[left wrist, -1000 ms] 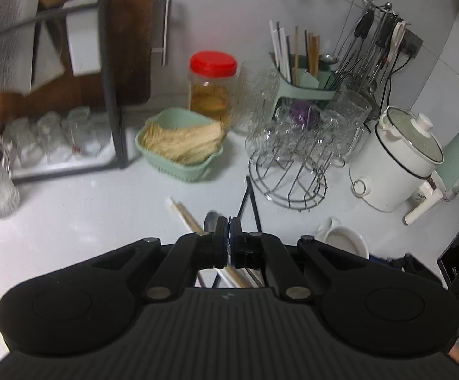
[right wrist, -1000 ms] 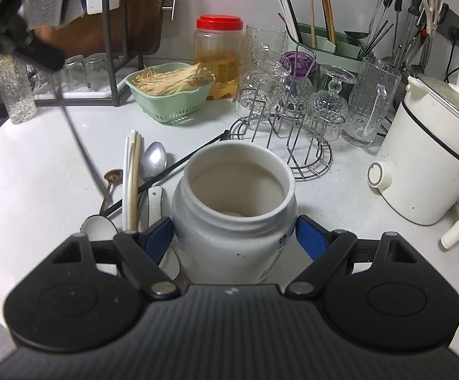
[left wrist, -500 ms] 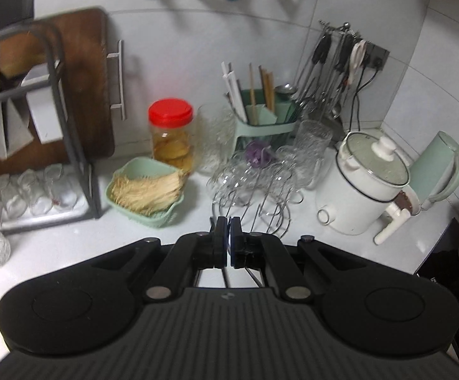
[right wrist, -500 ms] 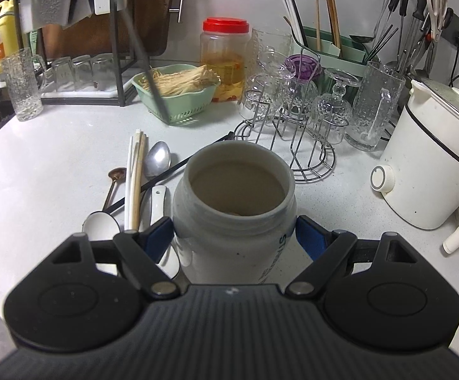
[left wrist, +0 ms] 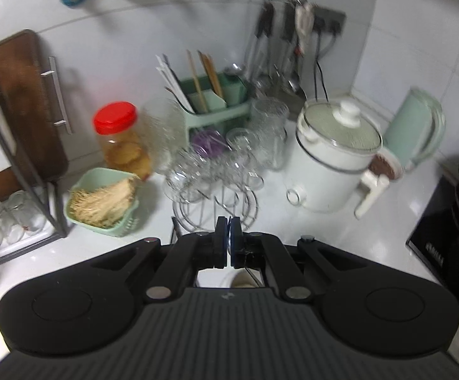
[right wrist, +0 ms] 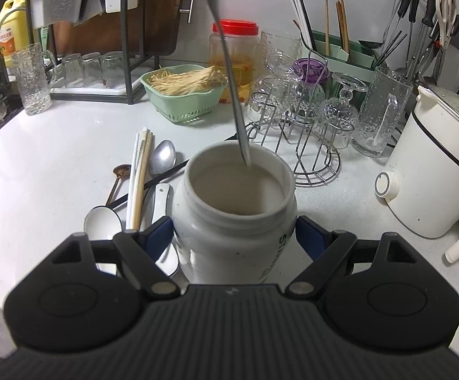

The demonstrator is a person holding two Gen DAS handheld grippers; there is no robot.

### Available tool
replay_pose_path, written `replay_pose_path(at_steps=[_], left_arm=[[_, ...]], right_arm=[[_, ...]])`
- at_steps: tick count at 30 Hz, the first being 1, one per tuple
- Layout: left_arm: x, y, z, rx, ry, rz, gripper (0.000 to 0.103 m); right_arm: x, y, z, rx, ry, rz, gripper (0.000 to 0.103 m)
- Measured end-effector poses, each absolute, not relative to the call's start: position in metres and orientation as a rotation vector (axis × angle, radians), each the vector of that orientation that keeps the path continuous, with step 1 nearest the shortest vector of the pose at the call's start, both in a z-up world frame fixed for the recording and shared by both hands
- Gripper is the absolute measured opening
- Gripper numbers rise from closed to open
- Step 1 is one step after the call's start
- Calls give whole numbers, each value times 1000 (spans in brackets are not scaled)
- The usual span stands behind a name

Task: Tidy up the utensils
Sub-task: 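Lower the fork into the jar and open the left gripper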

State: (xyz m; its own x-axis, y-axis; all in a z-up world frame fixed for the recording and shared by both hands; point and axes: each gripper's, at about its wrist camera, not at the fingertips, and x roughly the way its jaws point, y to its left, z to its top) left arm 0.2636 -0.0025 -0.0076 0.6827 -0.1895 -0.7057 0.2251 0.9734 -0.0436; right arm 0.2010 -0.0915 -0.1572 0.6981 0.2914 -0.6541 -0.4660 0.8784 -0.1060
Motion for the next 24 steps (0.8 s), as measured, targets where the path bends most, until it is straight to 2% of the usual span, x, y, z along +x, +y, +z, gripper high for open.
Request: replay_pose_path(at_steps=[11,24], left_arm=[[278,-41,-56,162,930,-349,2],[284,-45,-71,147,1004,-369,3]], right_arm=[[202,-94,-158,-284,662,457,87],[202,-95,-158,-285,655,463,87]])
